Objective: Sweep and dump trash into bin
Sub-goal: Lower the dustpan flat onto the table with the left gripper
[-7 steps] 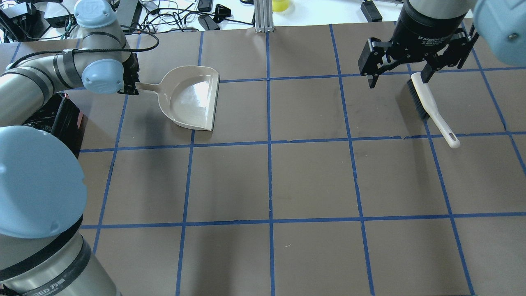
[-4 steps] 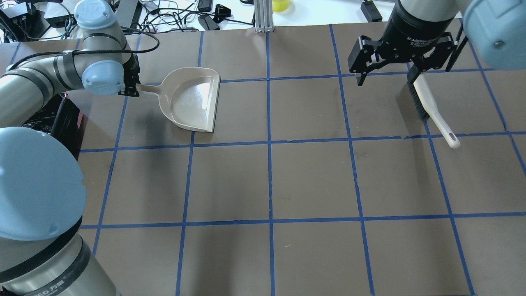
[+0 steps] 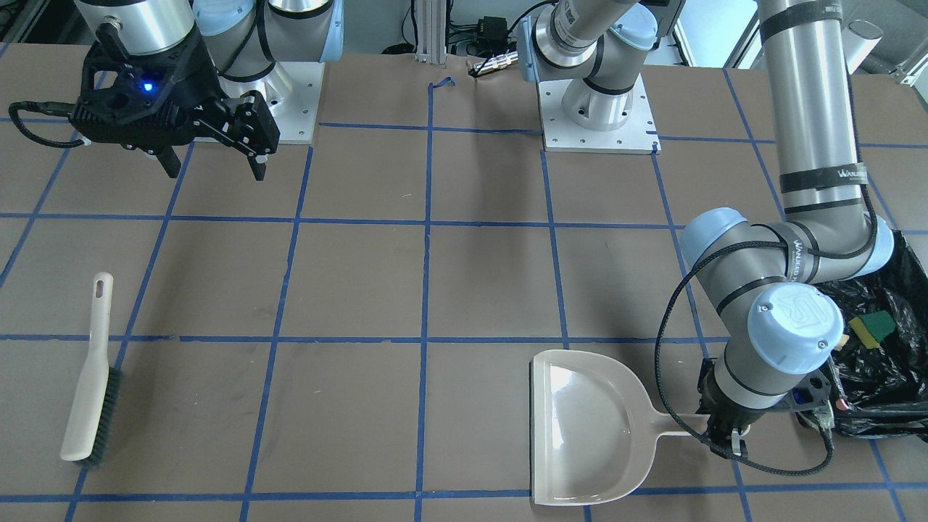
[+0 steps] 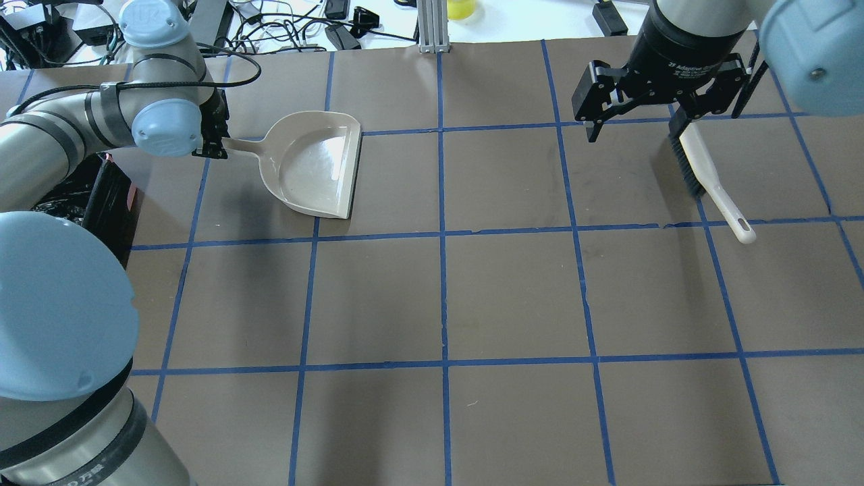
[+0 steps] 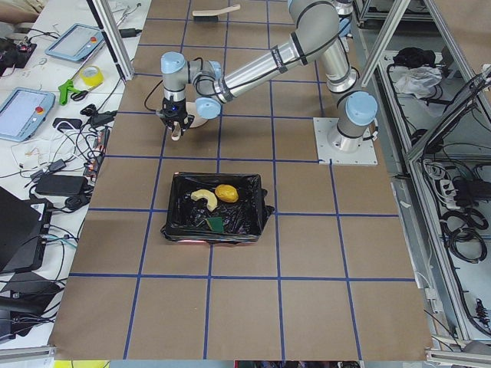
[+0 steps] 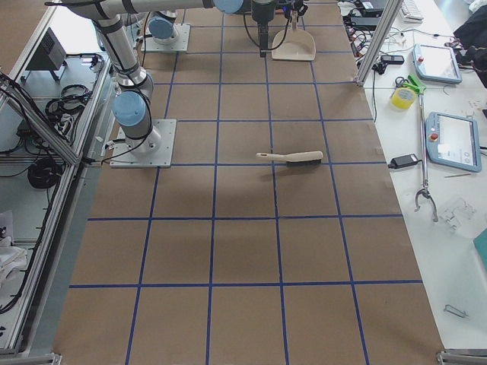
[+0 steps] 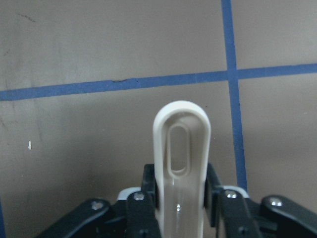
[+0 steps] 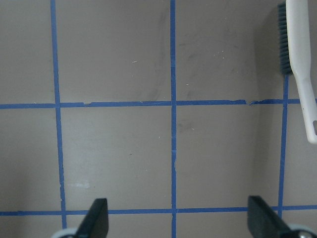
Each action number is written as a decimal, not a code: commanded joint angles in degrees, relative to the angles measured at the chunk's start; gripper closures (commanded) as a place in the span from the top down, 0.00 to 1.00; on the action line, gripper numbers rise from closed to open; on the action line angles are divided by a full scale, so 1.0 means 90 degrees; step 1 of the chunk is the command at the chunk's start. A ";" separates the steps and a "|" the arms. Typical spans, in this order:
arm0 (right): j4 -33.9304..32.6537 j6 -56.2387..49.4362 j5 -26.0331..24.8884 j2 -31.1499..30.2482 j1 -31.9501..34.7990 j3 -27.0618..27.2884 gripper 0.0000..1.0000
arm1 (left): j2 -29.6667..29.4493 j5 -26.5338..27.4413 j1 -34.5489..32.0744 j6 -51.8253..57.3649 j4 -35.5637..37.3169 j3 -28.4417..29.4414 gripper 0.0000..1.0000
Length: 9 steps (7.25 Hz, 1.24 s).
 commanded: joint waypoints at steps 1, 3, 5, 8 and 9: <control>0.0015 -0.0157 -0.0009 -0.0099 -0.0019 -0.0018 1.00 | 0.0025 -0.0013 0.0002 -0.0084 0.0006 -0.0157 0.41; 0.0035 -0.0139 0.0020 -0.0276 -0.0010 0.0011 1.00 | 0.0064 -0.0013 0.0002 -0.0104 0.0006 -0.0158 0.60; 0.0025 -0.0129 0.0030 -0.0256 -0.0020 0.0021 1.00 | 0.0161 -0.0003 0.0002 -0.0094 0.0006 -0.0149 0.68; 0.0005 -0.0129 0.0030 -0.0256 -0.0020 0.0060 1.00 | 0.0453 -0.0013 -0.0017 0.0062 -0.0062 -0.0061 0.68; 0.0005 -0.0110 0.0050 -0.0256 -0.0020 0.0060 1.00 | 0.0648 -0.0187 -0.0027 0.0323 -0.0072 -0.0128 0.76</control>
